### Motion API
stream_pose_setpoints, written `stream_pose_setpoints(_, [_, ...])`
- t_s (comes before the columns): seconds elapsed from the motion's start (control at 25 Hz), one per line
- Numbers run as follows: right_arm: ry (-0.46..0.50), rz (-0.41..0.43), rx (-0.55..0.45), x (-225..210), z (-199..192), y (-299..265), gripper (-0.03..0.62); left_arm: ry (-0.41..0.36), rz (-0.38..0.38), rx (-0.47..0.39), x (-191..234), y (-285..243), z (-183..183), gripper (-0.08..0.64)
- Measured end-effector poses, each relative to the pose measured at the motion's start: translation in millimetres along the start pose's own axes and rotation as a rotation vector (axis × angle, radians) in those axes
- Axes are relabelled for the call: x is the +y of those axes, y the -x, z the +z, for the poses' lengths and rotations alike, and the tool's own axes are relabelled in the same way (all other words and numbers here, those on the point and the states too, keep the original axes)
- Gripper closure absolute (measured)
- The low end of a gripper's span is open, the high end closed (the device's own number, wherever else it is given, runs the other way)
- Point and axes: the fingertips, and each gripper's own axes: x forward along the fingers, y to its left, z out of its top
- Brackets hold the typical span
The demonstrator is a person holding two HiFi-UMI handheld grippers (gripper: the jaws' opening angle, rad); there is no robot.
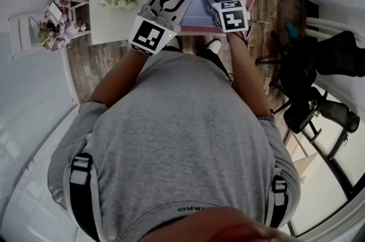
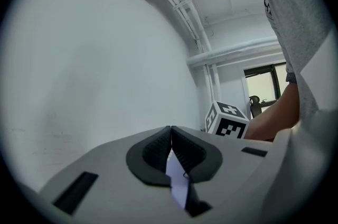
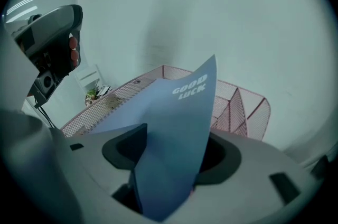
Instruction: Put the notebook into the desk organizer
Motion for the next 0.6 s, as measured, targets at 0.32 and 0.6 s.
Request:
stream_pose_setpoints(0.32, [0.050,-0.083,0.001,-3.5,3.6,0.7,0.252,0.000,-0.015,0.002,1.7,-3.3,-1.8,0.540])
stream_pose_setpoints(0.6, [0.061,-0.122,0.007,-8.2,3.8,2.0,0.214,-0.006,-0.028,-0.002,1.1,-3.9,-1.1,0.540])
